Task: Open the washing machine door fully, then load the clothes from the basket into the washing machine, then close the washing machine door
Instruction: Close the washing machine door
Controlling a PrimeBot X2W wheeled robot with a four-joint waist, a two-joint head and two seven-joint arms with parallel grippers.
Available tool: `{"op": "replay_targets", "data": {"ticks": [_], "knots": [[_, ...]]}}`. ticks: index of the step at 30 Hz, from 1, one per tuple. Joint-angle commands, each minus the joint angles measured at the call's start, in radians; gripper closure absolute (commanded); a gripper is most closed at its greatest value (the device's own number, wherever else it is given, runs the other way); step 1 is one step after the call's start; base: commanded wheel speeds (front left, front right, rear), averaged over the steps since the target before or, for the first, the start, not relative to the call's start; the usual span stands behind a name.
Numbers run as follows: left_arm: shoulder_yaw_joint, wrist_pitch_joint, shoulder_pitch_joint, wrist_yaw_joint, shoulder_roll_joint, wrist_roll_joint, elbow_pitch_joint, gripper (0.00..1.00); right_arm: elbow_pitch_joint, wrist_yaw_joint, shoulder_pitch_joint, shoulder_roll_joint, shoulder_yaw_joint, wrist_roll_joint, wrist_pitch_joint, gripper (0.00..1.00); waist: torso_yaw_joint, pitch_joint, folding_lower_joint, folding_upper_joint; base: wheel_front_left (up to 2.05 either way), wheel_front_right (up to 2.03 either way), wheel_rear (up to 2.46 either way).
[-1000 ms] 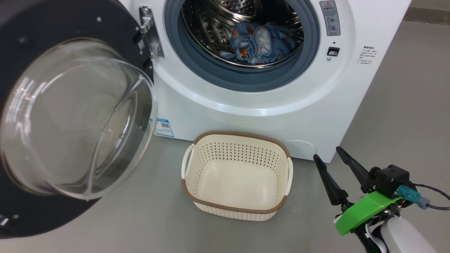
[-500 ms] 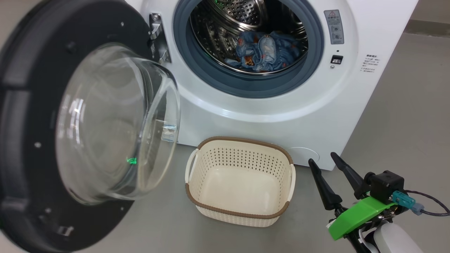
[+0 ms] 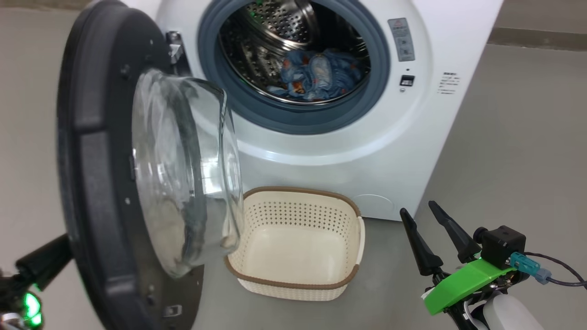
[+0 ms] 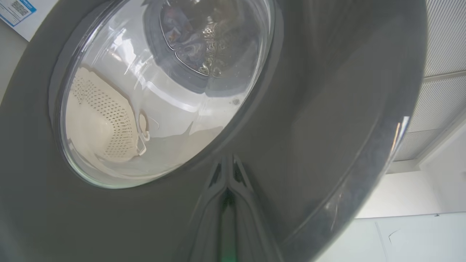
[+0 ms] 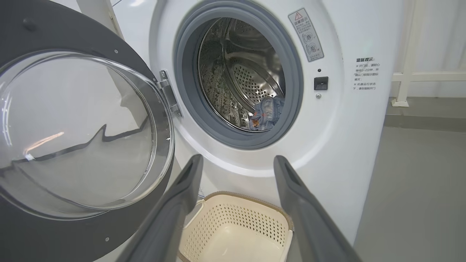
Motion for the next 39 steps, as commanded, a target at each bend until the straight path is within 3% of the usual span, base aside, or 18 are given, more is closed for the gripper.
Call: {"op": "replay_targets", "data": {"ticks": [1,8,23,31,39], "knots": [[0.019,0.004,-0.038,0.008,0.02,0.008,-0.053,1.0,-0.026,0.002,0.004,0.004,0.013,-0.002,-0.005,0.0,-0.036,-0.004,0.0,0.0,0.0,0.0,0.0],[-0.03,-0.022,-0.073,0.031,-0.025,0.03,-0.08,1.0,-0.028,0.002,0.005,0.008,0.005,-0.003,-0.005,0.0,-0.13,-0.004,0.0,0.0,0.0,0.0,0.0],[-0.064,-0.105,-0.191,0.019,-0.111,0.063,-0.049,1.0,-0.033,0.002,-0.006,0.015,-0.01,-0.005,-0.005,0.0,-0.299,0.021,0.0,0.0,0.0,0.0,0.0],[-0.07,-0.132,-0.232,-0.005,-0.133,0.079,-0.01,1.0,-0.032,0.002,-0.009,0.012,-0.018,-0.002,-0.005,0.0,-0.31,0.025,0.0,0.0,0.0,0.0,0.0],[-0.064,-0.159,-0.231,-0.037,-0.129,0.115,-0.007,1.0,-0.034,0.002,-0.004,0.011,-0.029,-0.01,-0.005,0.0,-0.269,0.027,0.0,0.0,0.0,0.0,0.0]]}}
